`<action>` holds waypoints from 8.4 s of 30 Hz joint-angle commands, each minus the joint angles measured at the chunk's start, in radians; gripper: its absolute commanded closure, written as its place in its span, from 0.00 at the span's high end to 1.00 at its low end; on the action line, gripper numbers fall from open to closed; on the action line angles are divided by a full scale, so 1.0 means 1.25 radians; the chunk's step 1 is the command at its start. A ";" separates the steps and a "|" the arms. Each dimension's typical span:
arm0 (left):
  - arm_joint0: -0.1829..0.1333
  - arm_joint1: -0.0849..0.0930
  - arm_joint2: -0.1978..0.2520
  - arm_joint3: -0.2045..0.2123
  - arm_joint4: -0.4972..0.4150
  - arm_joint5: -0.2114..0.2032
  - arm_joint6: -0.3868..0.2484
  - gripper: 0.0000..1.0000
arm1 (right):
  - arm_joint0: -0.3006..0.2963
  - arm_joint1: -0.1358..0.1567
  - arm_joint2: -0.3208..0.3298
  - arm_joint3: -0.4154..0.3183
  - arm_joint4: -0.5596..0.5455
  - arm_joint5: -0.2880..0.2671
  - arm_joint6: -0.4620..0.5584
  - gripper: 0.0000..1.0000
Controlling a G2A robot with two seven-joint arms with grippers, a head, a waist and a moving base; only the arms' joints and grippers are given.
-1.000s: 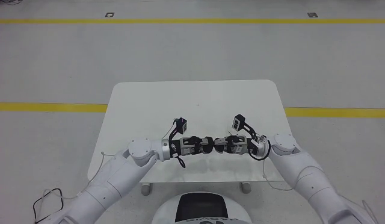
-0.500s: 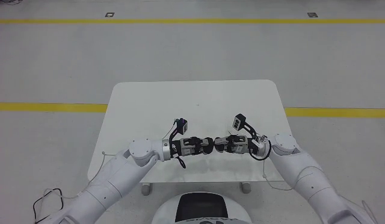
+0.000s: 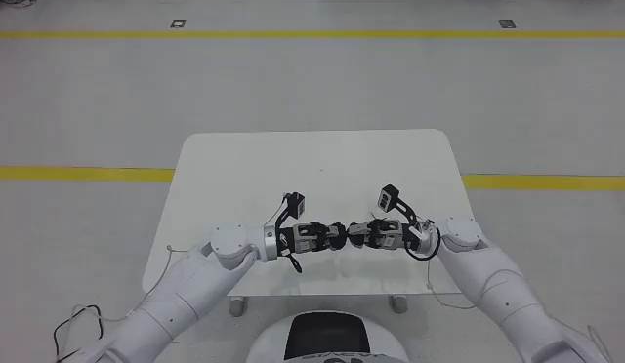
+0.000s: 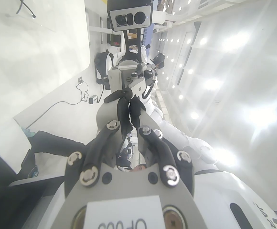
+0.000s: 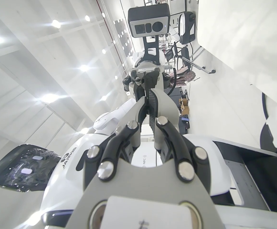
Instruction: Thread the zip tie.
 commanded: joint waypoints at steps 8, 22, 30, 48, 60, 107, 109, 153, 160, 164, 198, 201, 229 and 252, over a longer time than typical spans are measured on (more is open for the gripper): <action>0.000 0.000 0.001 0.000 0.000 0.001 0.000 0.06 | -0.001 -0.001 0.002 -0.001 -0.003 0.001 0.000 0.00; -0.001 0.000 0.001 0.013 0.013 -0.014 0.010 0.00 | -0.001 -0.004 0.011 0.013 0.027 0.016 0.014 1.00; 0.016 0.008 -0.016 0.017 0.033 -0.062 0.007 0.00 | -0.005 -0.001 0.034 0.019 0.046 0.010 0.011 1.00; 0.033 0.014 -0.057 -0.008 0.135 -0.147 0.075 0.00 | -0.009 -0.003 0.037 0.015 0.063 0.017 0.006 1.00; 0.116 0.009 -0.178 -0.072 0.219 -0.147 0.078 0.00 | -0.009 -0.003 0.037 0.015 0.063 0.017 0.006 1.00; 0.117 0.009 -0.180 -0.072 0.219 -0.147 0.076 0.00 | 0.094 0.050 -0.026 -0.223 -0.811 0.238 -0.203 1.00; 0.117 0.009 -0.180 -0.072 0.219 -0.147 0.076 0.00 | 0.094 0.050 -0.026 -0.223 -0.811 0.238 -0.203 1.00; 0.117 0.009 -0.180 -0.072 0.219 -0.147 0.076 0.00 | 0.281 0.016 -0.229 -0.137 -1.068 -0.136 -0.154 1.00; 0.117 0.009 -0.180 -0.072 0.219 -0.147 0.076 0.00 | 0.275 0.032 -0.245 -0.156 -1.155 -0.136 -0.211 1.00; 0.117 0.009 -0.180 -0.072 0.219 -0.147 0.076 0.00 | 0.289 0.047 -0.286 -0.153 -1.187 -0.136 -0.242 1.00; 0.117 0.009 -0.180 -0.072 0.219 -0.147 0.076 0.00 | 0.455 0.138 -0.643 -0.151 -1.163 -0.136 -0.512 1.00; 0.117 0.009 -0.180 -0.072 0.219 -0.147 0.076 0.00 | 0.454 0.148 -0.653 -0.159 -1.169 -0.136 -0.525 1.00; 0.117 0.009 -0.180 -0.072 0.219 -0.147 0.076 0.00 | 0.425 0.142 -0.654 -0.098 -1.173 -0.136 -0.554 0.35; 0.117 0.009 -0.180 -0.072 0.219 -0.147 0.076 0.00 | 0.407 0.080 -0.654 -0.013 -1.199 -0.136 -0.549 0.28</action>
